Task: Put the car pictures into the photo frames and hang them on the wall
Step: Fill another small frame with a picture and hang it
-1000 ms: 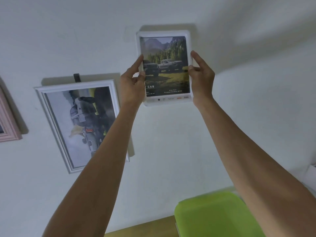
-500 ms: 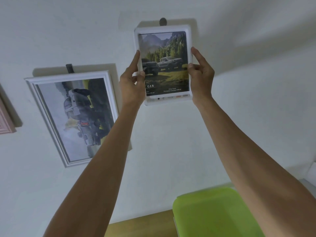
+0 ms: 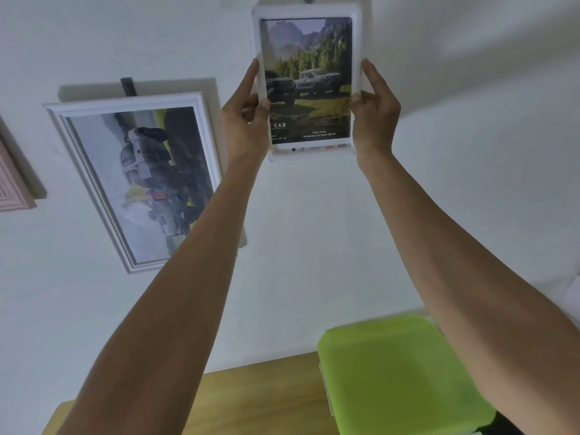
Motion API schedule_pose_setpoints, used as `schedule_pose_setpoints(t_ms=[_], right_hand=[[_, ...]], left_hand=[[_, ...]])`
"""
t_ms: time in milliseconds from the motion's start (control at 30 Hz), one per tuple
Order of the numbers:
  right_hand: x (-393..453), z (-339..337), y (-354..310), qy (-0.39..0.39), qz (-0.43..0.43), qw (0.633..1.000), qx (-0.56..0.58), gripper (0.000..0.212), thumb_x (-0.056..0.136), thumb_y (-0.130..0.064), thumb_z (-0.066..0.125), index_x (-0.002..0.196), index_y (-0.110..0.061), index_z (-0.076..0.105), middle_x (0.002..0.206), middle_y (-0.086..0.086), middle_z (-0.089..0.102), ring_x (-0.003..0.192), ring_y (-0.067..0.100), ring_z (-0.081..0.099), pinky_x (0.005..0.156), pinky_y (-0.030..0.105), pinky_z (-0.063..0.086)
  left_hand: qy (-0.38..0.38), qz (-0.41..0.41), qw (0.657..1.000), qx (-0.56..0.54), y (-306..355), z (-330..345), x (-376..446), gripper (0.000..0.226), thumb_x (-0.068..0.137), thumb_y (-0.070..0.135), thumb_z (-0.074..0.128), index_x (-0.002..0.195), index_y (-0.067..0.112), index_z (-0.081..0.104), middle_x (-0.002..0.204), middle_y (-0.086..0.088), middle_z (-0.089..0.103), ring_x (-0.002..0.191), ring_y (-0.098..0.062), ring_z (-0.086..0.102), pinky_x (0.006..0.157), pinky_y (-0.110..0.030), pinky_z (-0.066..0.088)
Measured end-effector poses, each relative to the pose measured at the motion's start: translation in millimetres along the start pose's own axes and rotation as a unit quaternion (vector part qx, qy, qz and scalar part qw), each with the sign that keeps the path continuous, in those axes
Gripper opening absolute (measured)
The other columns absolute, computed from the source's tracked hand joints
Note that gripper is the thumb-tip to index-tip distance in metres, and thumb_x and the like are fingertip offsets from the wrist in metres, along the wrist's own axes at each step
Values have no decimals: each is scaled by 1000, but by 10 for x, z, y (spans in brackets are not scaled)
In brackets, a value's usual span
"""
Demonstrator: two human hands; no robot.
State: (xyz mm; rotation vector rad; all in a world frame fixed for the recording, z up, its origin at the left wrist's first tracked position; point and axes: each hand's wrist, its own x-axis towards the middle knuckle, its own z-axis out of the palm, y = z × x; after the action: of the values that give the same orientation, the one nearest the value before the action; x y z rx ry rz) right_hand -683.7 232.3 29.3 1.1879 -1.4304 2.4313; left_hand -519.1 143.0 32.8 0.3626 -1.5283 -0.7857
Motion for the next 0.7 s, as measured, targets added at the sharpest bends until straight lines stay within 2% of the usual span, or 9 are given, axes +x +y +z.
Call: schedule_pose_setpoints(t_ms=[67,200,300,333,400,467,567,633,700], right_hand=[[13,-15,10,0,9,1000,-7,44,95,-1,60,136,-19,63,142,2,60,107,17,70,86,36,62],[16,-62,-15,-1,20,999,-29,45,94,-2,61,136,-19,63,140,0,61,106,15,69,87,26,60],[-32,-131,-39,-2,35,998,-43,45,94,-5,61,136,-20,63,139,-2,62,112,14,67,88,14,55],[-55,-163,-45,-1,42,998,-50,44,94,-6,61,136,-21,64,139,-4,62,113,12,66,84,8,52],[-118,-250,-58,1,57,996,-68,44,93,-6,62,135,-22,64,131,-9,64,112,11,65,79,5,50],[-199,-360,-82,7,76,994,-83,44,92,-6,63,133,-21,65,122,-9,65,110,13,66,80,8,52],[-427,-560,-79,21,103,989,-105,47,88,-8,62,131,-27,67,113,-6,67,105,14,67,89,29,59],[-646,-701,-83,26,127,985,-115,50,84,-10,60,129,-31,67,112,-2,70,99,14,67,89,37,60],[-872,-847,-94,32,146,981,-127,52,82,-10,58,128,-32,68,112,1,70,94,10,66,88,39,60]], left_hand=[[9,0,1000,-4,19,6,-12,56,94,-4,57,145,18,51,90,-5,67,71,-9,56,73,-17,50],[22,-20,1000,3,19,-8,-77,60,92,-4,60,147,18,48,97,-10,70,89,-26,68,83,-25,58],[38,-34,999,9,-16,-43,-169,61,89,0,62,147,18,49,96,-7,64,89,-20,64,86,-38,60],[40,-42,998,16,-25,-60,-204,61,89,2,63,146,17,49,98,-6,63,89,-17,62,87,-38,60],[35,-68,997,33,-53,-88,-299,61,89,6,65,146,19,48,103,-5,63,91,-14,63,86,-33,60],[24,-97,994,47,-96,-100,-436,61,90,8,66,146,21,48,107,-5,65,94,-15,65,81,-28,60],[4,-142,989,42,-211,-128,-732,55,90,10,67,143,21,52,109,-5,67,87,-11,65,71,-22,59],[-3,-168,985,42,-311,-165,-987,50,91,13,67,139,20,56,108,-4,68,88,-11,66,71,-26,60],[-13,-193,980,46,-416,-202,-1278,42,91,15,67,133,20,61,103,-2,70,85,-12,66,72,-32,60]])
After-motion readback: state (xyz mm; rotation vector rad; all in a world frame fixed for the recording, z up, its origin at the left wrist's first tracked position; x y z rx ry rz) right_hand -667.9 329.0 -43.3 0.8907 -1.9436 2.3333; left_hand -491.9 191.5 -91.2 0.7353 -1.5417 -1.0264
